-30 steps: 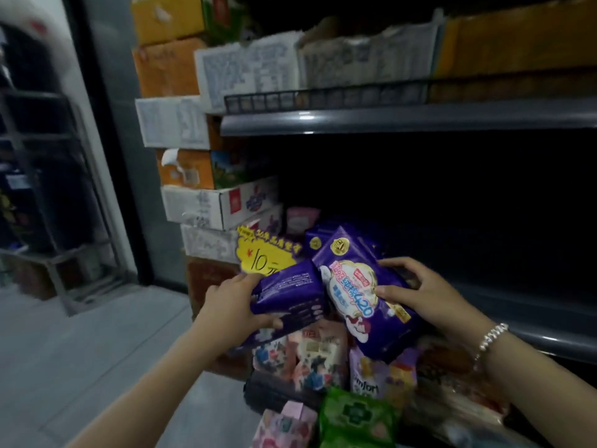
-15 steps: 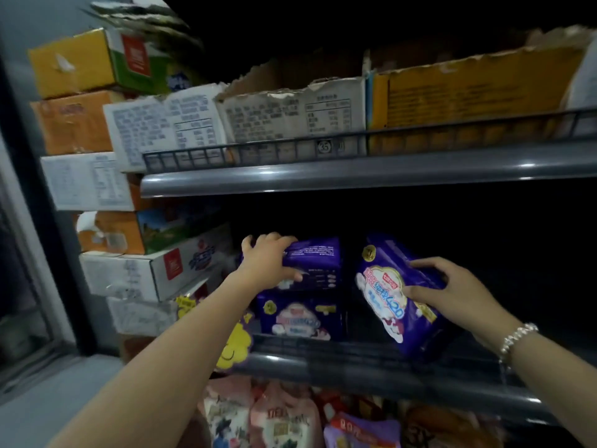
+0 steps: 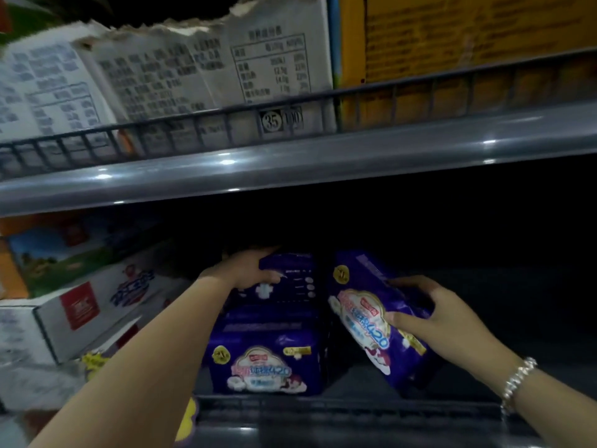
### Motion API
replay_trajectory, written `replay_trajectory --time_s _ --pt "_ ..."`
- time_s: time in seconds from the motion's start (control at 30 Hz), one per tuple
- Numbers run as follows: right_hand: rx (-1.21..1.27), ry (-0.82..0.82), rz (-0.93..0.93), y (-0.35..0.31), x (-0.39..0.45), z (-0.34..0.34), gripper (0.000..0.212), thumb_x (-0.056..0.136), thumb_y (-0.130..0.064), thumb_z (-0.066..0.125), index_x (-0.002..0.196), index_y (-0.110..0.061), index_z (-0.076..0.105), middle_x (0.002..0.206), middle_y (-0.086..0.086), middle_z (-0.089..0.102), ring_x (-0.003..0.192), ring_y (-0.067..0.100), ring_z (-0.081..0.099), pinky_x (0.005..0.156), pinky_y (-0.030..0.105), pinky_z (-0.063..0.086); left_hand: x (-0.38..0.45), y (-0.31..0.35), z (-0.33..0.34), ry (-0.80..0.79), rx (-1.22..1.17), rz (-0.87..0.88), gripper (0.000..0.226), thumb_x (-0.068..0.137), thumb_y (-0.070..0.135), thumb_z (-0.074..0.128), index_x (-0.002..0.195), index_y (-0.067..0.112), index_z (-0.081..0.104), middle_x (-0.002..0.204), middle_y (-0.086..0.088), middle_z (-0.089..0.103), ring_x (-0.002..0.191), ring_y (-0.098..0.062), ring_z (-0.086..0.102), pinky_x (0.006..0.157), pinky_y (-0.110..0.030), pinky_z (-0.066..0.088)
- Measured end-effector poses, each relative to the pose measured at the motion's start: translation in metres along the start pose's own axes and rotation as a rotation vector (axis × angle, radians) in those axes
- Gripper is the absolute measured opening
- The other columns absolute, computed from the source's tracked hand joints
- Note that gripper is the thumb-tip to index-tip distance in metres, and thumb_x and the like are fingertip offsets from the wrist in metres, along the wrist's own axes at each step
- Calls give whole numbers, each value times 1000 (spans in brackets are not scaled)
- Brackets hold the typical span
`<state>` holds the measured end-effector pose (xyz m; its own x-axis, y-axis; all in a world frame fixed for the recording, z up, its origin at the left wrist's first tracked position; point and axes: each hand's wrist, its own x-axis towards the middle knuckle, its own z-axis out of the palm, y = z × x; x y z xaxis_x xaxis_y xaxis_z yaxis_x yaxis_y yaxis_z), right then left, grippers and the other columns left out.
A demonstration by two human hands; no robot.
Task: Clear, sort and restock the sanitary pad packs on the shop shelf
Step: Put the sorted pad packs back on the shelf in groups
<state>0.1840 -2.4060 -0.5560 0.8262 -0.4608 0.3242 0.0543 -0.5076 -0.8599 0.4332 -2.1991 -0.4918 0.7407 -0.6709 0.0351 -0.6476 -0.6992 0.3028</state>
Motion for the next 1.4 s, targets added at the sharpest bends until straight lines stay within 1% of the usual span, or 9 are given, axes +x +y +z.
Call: replay_trajectory --time_s 0.13,0.3,0.47,0.67,0.83,0.93,1.07,1.17,1.4 --pt "55 1 -34 -7 -3 1 44 76 -17 80 106 -40 58 103 -15 66 86 6 68 70 27 57 -7 -6 0 151 -72 3 87 76 61 66 147 50 17 161 1 11 147 -26 14 119 -46 19" --pt "78 -67 -150 -29 1 6 45 75 -15 81 110 -36 62 104 -16 67 85 -2 68 65 14 53 -35 -9 7 367 -607 -51 56 94 47 51 144 23 43 147 -4 45 126 -19 46 91 -11 36" --pt "-31 -218 -206 -56 26 34 43 75 -19 81 108 -39 62 110 -17 64 89 -6 64 71 11 51 -66 -13 22 347 -988 -119 62 90 60 48 142 26 44 147 -16 44 132 -36 44 110 -48 36" --pt "-238 -429 -224 -96 62 68 44 79 -22 78 118 -35 62 98 -34 48 83 -18 45 68 -6 37 -85 -30 34 287 -816 -38 81 68 33 85 131 32 34 111 15 62 108 -9 58 93 -27 46" --pt "-211 -353 -164 -97 76 84 41 78 -19 79 116 -27 64 95 -2 71 76 14 70 62 19 56 -79 -43 45 419 -1002 -133 59 77 21 79 124 25 44 106 3 67 96 -15 65 75 -30 55" --pt "-180 -275 -162 -83 81 96 34 80 -28 78 111 -22 67 89 -1 70 66 10 65 59 9 49 -74 -51 51 362 -999 -198 65 74 32 80 125 27 40 119 -1 64 105 -19 62 92 -40 52" --pt "-78 -104 -76 -64 87 103 70 72 -60 72 133 -32 53 139 9 48 129 25 44 104 33 42 -73 -54 50 287 -1046 -185 90 56 39 91 130 21 43 117 -1 66 106 -21 64 99 -45 49" --pt "287 -107 111 -57 95 105 76 75 -71 59 139 -33 46 143 -1 46 125 20 48 108 38 36 -63 -51 42 308 -1219 -216 113 35 66 88 130 16 52 120 -6 67 109 -26 63 101 -46 47" --pt "453 -86 278 -55 112 104 48 97 -47 48 132 -15 50 122 10 62 105 25 62 105 43 44 -37 -44 0 223 -1485 -288 61 88 65 45 125 18 56 109 -10 70 89 -25 69 67 -35 53"
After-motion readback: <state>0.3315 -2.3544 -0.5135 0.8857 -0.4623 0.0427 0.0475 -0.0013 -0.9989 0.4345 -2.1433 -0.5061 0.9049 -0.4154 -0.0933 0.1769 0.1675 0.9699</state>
